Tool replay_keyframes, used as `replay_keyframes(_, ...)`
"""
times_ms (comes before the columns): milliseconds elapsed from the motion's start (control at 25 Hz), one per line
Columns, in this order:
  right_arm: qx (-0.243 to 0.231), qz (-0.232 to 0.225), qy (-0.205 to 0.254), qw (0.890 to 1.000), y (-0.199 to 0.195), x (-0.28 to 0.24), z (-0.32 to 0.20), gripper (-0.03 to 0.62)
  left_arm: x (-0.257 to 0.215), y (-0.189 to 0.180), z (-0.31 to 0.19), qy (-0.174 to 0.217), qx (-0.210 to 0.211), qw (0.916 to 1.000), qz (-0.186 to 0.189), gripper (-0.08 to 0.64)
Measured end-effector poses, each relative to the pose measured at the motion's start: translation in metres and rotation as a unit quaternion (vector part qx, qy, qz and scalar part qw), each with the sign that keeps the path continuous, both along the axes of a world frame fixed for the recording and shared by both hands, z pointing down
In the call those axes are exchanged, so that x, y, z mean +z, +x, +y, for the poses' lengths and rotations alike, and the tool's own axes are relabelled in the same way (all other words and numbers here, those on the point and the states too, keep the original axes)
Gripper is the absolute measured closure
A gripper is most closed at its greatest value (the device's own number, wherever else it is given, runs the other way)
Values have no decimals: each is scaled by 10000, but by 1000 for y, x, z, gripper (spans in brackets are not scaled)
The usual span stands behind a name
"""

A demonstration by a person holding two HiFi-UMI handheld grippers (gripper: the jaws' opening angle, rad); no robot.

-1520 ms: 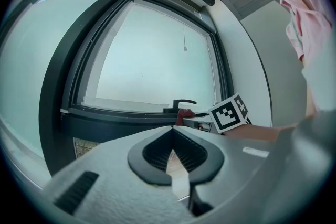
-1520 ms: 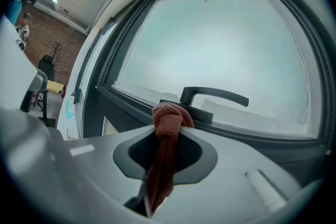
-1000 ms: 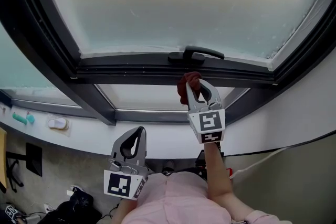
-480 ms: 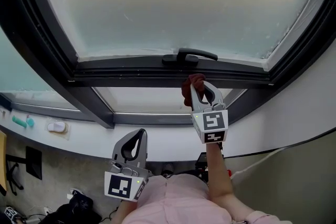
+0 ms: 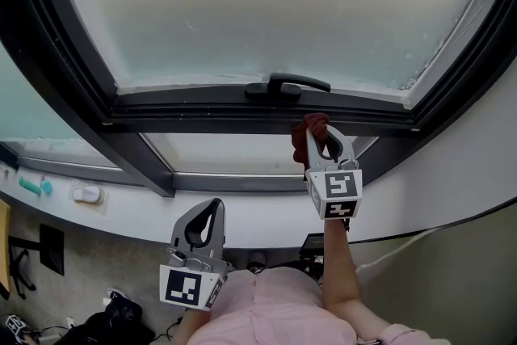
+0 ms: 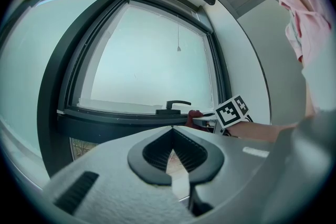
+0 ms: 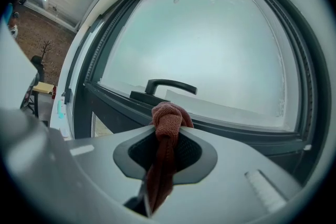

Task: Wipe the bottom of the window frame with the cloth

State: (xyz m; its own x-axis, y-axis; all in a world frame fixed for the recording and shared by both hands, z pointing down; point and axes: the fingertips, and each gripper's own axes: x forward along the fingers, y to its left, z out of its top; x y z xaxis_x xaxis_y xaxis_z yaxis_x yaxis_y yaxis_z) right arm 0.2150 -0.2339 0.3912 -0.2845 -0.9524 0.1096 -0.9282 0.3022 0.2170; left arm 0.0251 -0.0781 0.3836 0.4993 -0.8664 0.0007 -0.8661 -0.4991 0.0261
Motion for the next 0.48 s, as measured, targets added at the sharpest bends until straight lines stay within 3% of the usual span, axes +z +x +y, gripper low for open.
replay_keyframes(480,432,-88,-35,9990,51,2,1,528,0,12,-2,26,29,10000,8,561)
